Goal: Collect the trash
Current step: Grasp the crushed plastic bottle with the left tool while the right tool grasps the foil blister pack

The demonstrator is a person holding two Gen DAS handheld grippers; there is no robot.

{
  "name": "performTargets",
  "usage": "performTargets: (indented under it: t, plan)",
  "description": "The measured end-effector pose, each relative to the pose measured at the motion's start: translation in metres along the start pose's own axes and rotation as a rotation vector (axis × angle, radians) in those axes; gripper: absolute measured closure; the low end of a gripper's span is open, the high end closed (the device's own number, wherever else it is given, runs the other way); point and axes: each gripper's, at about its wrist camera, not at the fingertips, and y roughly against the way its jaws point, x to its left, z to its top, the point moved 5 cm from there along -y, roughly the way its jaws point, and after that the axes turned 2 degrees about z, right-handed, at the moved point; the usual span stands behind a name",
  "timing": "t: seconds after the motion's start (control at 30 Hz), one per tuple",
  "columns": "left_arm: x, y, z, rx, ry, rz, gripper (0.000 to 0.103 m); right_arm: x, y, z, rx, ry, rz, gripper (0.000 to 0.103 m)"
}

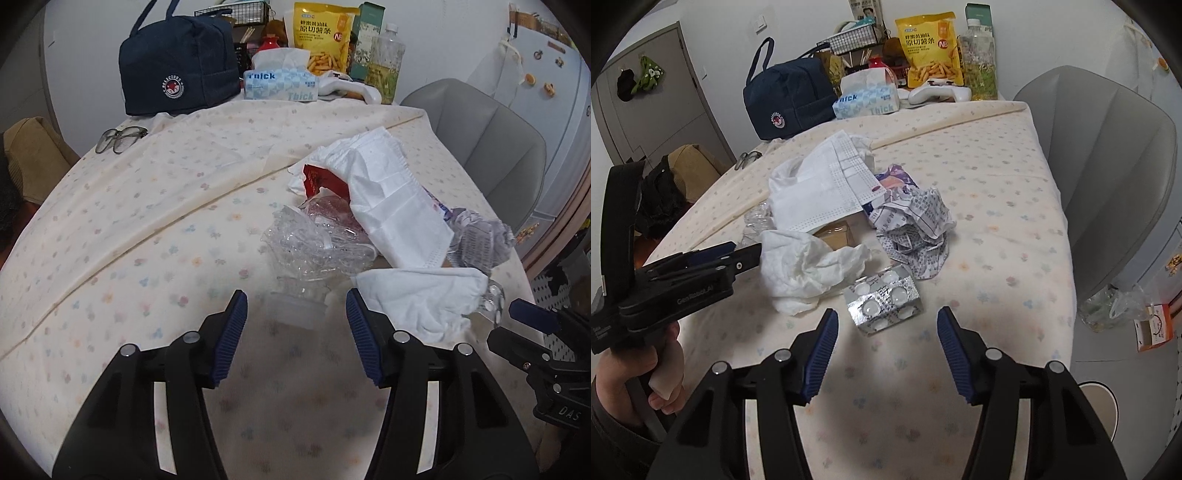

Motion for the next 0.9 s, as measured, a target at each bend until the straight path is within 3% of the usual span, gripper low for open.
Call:
performTargets:
  t: [0.17, 0.27, 0.9]
  plan:
    - [0.000, -0.009, 0.003, -0.006, -0.008, -0.012, 0.047, 0.000, -0.012, 0.004, 0.017, 0.011, 0.005, 0.048]
    - [0.003, -0.009, 0.002, -0.004, 0.008, -0.023, 0.071, 0.000, -0.016, 0.005, 0.023, 0.027, -0.002, 0.059]
    - [0.031, 0.073, -0.016, -0.153, 0.128, 0.025, 0.071, 0.004, 0.033, -0.004, -0.073, -0.004, 0.028, 0.061]
